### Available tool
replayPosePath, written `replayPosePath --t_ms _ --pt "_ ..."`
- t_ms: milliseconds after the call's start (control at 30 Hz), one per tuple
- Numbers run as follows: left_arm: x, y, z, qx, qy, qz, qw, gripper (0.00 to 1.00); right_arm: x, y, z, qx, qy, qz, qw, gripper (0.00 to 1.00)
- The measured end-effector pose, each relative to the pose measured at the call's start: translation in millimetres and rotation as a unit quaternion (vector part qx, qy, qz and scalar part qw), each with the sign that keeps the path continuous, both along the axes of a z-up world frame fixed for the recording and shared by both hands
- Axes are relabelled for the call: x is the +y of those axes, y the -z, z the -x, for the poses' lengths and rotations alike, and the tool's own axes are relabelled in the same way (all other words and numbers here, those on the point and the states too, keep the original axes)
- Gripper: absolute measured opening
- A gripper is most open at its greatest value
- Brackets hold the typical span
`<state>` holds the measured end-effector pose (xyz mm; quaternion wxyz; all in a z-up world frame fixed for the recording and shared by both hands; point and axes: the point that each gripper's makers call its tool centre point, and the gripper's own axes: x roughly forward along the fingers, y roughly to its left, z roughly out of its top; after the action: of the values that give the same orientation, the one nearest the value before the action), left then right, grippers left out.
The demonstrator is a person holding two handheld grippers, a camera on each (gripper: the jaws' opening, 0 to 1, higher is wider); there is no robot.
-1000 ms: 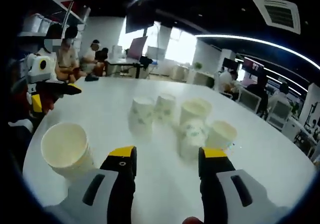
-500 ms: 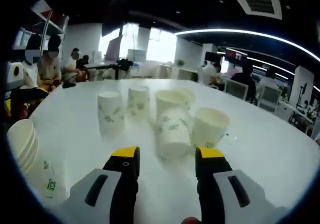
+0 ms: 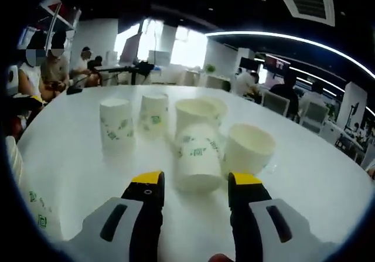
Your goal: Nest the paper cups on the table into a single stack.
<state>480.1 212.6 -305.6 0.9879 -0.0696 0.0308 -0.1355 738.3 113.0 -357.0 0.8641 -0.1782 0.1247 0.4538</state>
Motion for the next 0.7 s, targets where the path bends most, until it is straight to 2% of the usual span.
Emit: replayPosePath --t_ms 300,700 --pt "5 3.1 2.5 0.001 -0.004 0.008 1.0000 0.83 4 5.2 -9 0.005 0.011 -0.001 0.9999 0.43" --pt "8 5.9 4.8 0.003 -0.007 0.020 0.9998 0.82 4 7.9 -16 -0.004 0.020 0.002 0.9998 0.43"
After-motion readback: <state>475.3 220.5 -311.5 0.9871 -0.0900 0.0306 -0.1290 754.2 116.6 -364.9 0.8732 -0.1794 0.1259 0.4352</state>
